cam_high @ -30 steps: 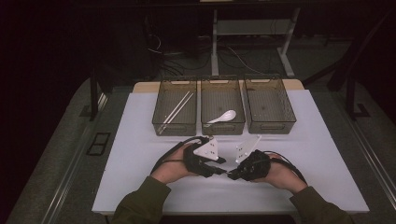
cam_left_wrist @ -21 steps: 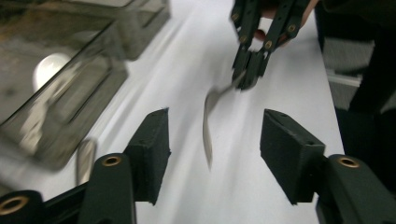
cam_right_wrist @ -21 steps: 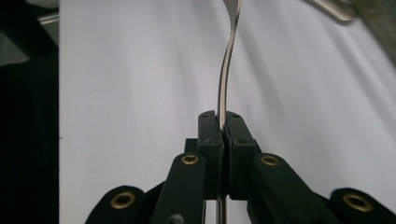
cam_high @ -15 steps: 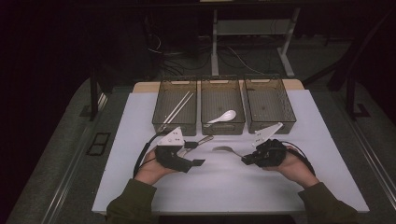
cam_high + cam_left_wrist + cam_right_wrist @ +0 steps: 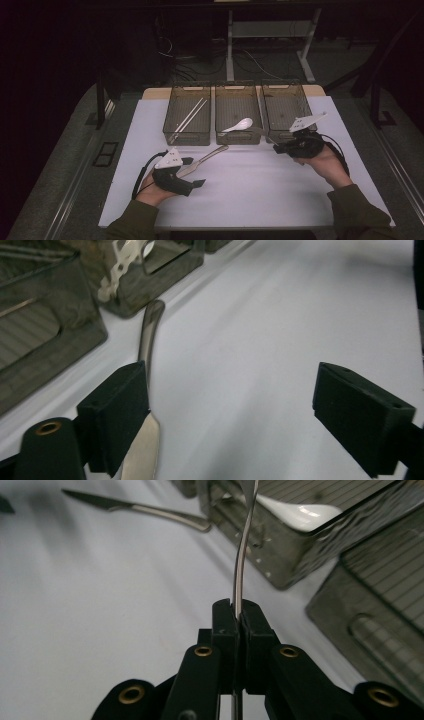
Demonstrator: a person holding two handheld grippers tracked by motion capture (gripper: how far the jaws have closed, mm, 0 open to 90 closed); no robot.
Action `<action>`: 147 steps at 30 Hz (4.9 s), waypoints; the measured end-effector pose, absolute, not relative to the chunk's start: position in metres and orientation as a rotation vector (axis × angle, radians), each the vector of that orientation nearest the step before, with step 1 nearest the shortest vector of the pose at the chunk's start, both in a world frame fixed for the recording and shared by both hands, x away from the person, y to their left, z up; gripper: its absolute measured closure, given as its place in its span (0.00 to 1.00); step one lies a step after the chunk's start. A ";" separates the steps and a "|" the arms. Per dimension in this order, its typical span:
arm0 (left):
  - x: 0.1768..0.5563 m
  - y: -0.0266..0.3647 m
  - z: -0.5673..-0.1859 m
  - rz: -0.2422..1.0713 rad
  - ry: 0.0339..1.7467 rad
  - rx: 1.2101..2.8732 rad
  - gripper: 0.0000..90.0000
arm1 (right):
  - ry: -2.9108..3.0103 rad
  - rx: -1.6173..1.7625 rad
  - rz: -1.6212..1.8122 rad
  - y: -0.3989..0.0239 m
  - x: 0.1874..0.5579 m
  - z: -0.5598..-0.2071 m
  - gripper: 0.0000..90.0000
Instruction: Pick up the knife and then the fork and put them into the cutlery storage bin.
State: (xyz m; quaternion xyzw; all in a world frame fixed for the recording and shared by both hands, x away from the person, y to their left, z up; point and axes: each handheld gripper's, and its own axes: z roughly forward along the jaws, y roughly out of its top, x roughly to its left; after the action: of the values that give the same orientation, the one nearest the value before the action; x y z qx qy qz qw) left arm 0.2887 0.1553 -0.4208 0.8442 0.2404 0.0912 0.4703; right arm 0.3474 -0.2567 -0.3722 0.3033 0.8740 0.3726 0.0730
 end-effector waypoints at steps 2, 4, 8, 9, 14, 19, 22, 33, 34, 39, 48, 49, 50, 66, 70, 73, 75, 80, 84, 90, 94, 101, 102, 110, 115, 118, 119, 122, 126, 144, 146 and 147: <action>0.286 0.156 -0.423 0.237 0.600 2.076 0.12 | 2.603 0.933 1.142 -0.261 0.353 -0.368 0.96; 0.285 0.159 -0.424 0.258 0.608 2.083 0.09 | 2.585 0.959 1.147 -0.264 0.358 -0.365 0.96; 0.283 0.162 -0.427 0.256 0.650 2.062 0.00 | 2.552 1.001 1.144 -0.270 0.370 -0.357 0.96; 0.283 0.162 -0.428 0.253 0.652 2.060 0.00 | 2.540 1.008 1.141 -0.272 0.374 -0.356 0.96; 0.282 0.157 -0.428 0.236 0.659 2.072 0.00 | 2.493 1.086 1.136 -0.283 0.392 -0.349 0.96; 0.281 0.156 -0.428 0.233 0.645 2.080 0.00 | 2.446 1.162 1.129 -0.293 0.410 -0.344 0.96; 0.281 0.156 -0.427 0.231 0.647 2.072 0.00 | 2.412 1.199 1.121 -0.300 0.422 -0.344 0.96; 0.281 0.155 -0.429 0.213 0.637 2.083 0.00 | 2.354 1.318 1.033 -0.313 0.456 -0.359 0.96; 0.281 0.155 -0.429 0.210 0.637 2.083 0.00 | 2.353 1.325 1.022 -0.313 0.458 -0.362 0.96; 0.282 0.155 -0.429 0.204 0.632 2.088 0.00 | 2.351 1.366 0.969 -0.315 0.466 -0.374 0.96; 0.281 0.155 -0.429 0.196 0.627 2.091 0.00 | 2.351 1.367 0.898 -0.314 0.474 -0.383 0.91; 0.281 0.155 -0.429 0.195 0.627 2.091 0.00 | 2.335 1.368 0.907 -0.314 0.474 -0.383 0.85; 0.281 0.155 -0.429 0.193 0.627 2.092 0.00 | 2.317 1.375 0.916 -0.314 0.474 -0.383 0.80; 0.283 0.155 -0.428 0.206 0.631 2.102 0.00 | 2.266 1.320 1.199 -0.318 0.430 -0.352 0.47; 0.284 0.155 -0.426 0.218 0.647 2.102 0.01 | 2.279 1.260 1.237 -0.314 0.409 -0.348 0.47; 0.286 0.157 -0.423 0.229 0.669 2.102 0.06 | 2.287 1.203 1.282 -0.311 0.390 -0.346 0.47; 0.289 0.158 -0.421 0.229 0.683 2.095 0.11 | 2.294 1.175 1.297 -0.307 0.378 -0.347 0.46; 0.297 0.162 -0.415 0.242 0.721 2.065 0.25 | 2.342 1.129 1.288 -0.296 0.352 -0.358 0.42; 0.307 0.163 -0.409 0.261 0.728 2.077 0.49 | 2.366 1.122 1.280 -0.291 0.335 -0.374 0.41; 0.324 0.156 -0.410 0.281 0.760 2.119 0.80 | 2.382 1.106 1.279 -0.287 0.314 -0.394 0.39; 0.337 0.152 -0.411 0.284 0.762 2.141 0.99 | 2.374 1.084 1.268 -0.285 0.300 -0.407 0.34; 0.360 0.137 -0.420 0.307 0.792 2.186 0.99 | 2.379 1.097 1.272 -0.285 0.281 -0.424 0.30; 0.363 0.135 -0.422 0.307 0.799 2.189 0.99 | 2.376 1.103 1.281 -0.285 0.278 -0.426 0.30; 0.381 0.118 -0.435 0.296 0.814 2.223 0.99 | 2.366 1.094 1.310 -0.286 0.271 -0.428 0.30; 0.383 0.111 -0.441 0.276 0.792 2.264 0.99 | 2.366 1.099 1.312 -0.286 0.272 -0.428 0.30; 0.382 0.109 -0.442 0.264 0.774 2.281 0.99 | 2.361 1.104 1.321 -0.287 0.272 -0.428 0.30; 0.382 0.109 -0.441 0.252 0.765 2.277 0.99 | 2.360 1.104 1.322 -0.287 0.272 -0.428 0.30; 0.381 0.109 -0.442 0.214 0.754 2.273 0.99 | 2.358 1.106 1.328 -0.287 0.272 -0.428 0.30; 0.378 0.104 -0.442 0.164 0.707 2.282 0.99 | 2.357 1.111 1.332 -0.287 0.273 -0.428 0.30; 0.388 0.065 -0.445 0.200 0.674 2.291 0.99 | 2.352 1.111 1.345 -0.289 0.273 -0.427 0.30; 0.385 0.058 -0.445 0.179 0.632 2.310 0.99 | 2.351 1.112 1.348 -0.289 0.273 -0.427 0.30; 0.383 0.055 -0.445 0.165 0.607 2.317 0.99 | 2.351 1.111 1.348 -0.289 0.273 -0.427 0.30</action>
State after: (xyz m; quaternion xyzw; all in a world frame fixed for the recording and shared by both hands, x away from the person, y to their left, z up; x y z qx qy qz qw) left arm 0.3828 0.0548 -0.4448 0.8995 0.2357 0.0641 0.3622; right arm 0.2728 -0.2887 -0.4273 0.3772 0.7982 0.4575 0.1061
